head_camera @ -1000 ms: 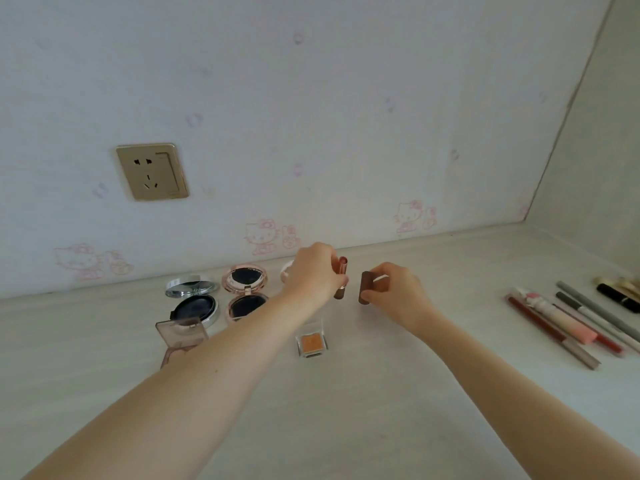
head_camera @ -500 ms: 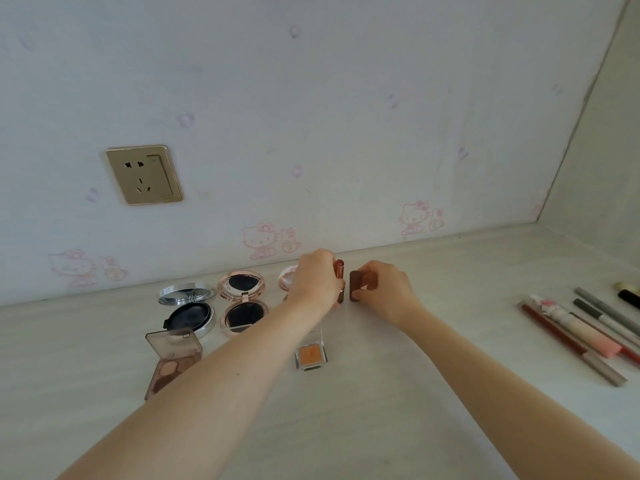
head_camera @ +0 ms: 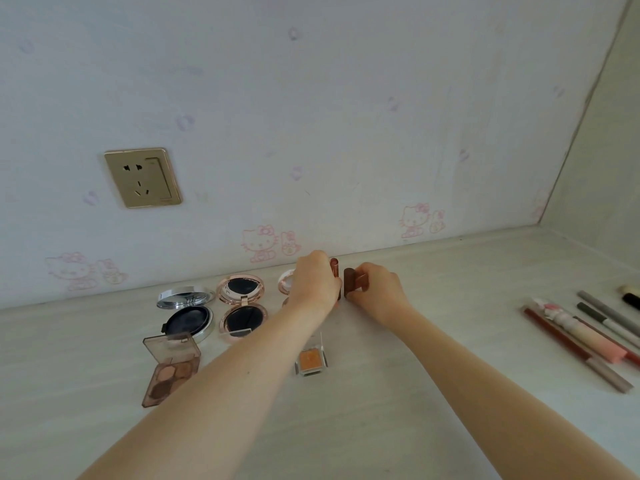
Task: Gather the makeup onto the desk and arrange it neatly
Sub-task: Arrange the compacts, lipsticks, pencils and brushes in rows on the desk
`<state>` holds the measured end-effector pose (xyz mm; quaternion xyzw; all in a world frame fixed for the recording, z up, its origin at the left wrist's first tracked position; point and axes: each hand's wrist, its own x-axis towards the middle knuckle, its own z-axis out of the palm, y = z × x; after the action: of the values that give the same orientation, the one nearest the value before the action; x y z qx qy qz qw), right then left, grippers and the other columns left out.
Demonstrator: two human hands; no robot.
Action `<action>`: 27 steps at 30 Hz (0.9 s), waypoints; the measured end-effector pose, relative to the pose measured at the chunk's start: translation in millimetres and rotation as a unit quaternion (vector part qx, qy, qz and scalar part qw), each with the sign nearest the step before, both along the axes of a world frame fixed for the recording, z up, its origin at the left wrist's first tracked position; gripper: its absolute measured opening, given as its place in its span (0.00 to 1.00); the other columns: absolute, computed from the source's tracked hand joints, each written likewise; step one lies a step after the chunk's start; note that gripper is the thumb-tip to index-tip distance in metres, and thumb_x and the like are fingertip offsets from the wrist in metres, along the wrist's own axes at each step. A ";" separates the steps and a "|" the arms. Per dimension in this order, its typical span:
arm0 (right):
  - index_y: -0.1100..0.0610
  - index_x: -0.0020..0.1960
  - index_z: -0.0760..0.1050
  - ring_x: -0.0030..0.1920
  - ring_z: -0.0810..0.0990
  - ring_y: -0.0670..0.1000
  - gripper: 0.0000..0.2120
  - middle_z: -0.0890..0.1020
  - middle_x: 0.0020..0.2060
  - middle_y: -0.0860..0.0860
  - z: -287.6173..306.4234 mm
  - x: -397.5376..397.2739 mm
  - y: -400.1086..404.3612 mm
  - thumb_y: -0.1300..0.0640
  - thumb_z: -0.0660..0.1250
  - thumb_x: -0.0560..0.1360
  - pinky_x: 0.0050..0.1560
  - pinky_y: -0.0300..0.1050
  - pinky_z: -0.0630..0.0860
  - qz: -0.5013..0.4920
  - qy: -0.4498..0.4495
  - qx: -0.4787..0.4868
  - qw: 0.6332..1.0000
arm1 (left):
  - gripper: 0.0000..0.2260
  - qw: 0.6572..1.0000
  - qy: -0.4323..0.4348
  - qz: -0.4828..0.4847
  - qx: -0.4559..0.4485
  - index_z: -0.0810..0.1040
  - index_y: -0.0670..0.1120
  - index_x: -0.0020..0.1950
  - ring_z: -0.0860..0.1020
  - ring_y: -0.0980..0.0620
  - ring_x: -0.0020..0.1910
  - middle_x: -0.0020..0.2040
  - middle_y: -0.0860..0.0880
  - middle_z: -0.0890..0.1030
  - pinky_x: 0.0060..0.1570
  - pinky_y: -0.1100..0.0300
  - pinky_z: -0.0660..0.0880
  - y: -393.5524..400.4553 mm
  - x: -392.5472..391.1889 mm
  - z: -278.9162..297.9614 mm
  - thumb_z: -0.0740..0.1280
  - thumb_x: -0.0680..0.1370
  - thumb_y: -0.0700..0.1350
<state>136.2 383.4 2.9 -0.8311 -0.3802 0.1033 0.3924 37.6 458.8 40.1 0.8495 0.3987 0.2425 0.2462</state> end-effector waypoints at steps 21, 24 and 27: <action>0.56 0.67 0.70 0.61 0.75 0.51 0.17 0.78 0.61 0.50 22.0 -17.5 -89.9 0.55 0.62 0.79 0.60 0.44 0.72 0.006 -0.128 -0.061 0.990 | 0.09 0.993 -0.021 -0.049 0.103 0.76 0.42 0.56 0.79 0.43 0.47 0.48 0.44 0.81 0.47 0.47 0.78 -35.7 -44.5 41.3 0.62 0.78 0.43; 0.56 0.66 0.71 0.61 0.75 0.52 0.16 0.78 0.61 0.50 30.9 -20.4 -121.9 0.55 0.61 0.78 0.61 0.46 0.73 -0.005 -0.171 -0.073 0.983 | 0.10 0.979 -0.018 -0.079 0.189 0.76 0.46 0.57 0.78 0.44 0.48 0.48 0.47 0.81 0.43 0.52 0.76 -58.9 -46.1 43.5 0.61 0.78 0.46; 0.56 0.65 0.71 0.60 0.75 0.52 0.15 0.78 0.60 0.50 38.1 -20.2 -156.7 0.56 0.60 0.78 0.59 0.46 0.72 -0.017 -0.220 -0.080 0.972 | 0.11 0.970 -0.024 -0.117 0.210 0.77 0.48 0.58 0.79 0.43 0.49 0.49 0.45 0.80 0.46 0.51 0.75 -89.9 -38.9 38.2 0.61 0.78 0.47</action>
<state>116.0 226.7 40.9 -0.8687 -0.4333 -0.0586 0.2330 -1.4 368.9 78.3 0.9170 0.2306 0.3104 0.0979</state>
